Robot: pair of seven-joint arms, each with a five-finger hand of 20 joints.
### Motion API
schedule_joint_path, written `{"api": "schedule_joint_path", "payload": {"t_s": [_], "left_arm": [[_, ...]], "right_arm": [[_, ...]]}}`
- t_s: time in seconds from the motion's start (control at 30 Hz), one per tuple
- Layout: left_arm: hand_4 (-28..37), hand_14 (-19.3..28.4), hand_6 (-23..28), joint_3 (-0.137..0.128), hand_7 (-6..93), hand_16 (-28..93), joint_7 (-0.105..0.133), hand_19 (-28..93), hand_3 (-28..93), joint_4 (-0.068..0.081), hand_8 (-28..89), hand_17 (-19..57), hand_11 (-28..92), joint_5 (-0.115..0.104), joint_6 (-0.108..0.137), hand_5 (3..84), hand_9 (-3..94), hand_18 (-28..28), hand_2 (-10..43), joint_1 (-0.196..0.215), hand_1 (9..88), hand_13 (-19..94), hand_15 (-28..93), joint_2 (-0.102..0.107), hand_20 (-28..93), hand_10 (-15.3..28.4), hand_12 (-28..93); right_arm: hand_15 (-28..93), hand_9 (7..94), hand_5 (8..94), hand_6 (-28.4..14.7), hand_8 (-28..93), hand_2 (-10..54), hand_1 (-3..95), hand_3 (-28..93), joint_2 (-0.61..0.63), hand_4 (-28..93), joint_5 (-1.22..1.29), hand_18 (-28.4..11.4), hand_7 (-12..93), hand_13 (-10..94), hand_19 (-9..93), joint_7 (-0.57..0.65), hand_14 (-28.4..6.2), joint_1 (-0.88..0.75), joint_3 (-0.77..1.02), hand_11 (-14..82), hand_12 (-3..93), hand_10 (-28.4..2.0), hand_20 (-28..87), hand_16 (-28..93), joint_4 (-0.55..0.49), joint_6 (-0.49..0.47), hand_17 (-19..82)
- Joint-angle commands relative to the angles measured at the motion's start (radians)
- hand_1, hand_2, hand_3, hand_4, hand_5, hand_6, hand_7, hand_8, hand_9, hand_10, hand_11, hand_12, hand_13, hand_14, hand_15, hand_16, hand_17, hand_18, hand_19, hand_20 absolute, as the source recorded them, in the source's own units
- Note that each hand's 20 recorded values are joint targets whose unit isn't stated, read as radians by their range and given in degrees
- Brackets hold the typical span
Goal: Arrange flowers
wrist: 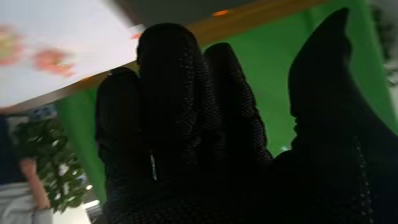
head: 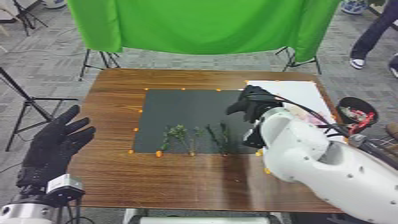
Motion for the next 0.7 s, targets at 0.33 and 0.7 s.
{"api": "schedule_joint_path", "payload": {"t_s": [0.33, 0.7], "left_arm": [[-19.6, 26.6, 9.1, 0.015, 8.8, -11, -0.004, 52, 64, -0.001, -7, -7.1, 26, -0.002, 0.001, 35.9, 30.4, 27.1, 6.4, -0.021, 30.3, 20, 54, -0.008, 3, 19.0, 12], [-19.7, 26.6, 9.1, 0.027, 8.8, -11, -0.003, 52, 64, 0.006, -7, -7.2, 26, -0.001, -0.006, 35.9, 30.4, 27.1, 6.4, -0.034, 30.4, 20, 54, -0.003, 3, 19.0, 12]], "right_arm": [[65, 60.0, 55.4, -7.3, -9, -2.1, 33.3, 77, 0.11, -22, 0.055, -17.2, 17, 70, 93, 0.085, -12.4, -0.024, 0.024, 14.7, 14.6, -21.8, 16, 11, 0.158, -0.037, 48], [66, 61.1, 53.5, -7.4, -9, -1.8, 33.1, 77, 0.103, -21, 0.06, -17.4, 15, 71, 93, 0.113, -11.8, 0.004, -0.002, 15.0, 14.6, -21.8, 19, 11, 0.19, -0.032, 49]]}}
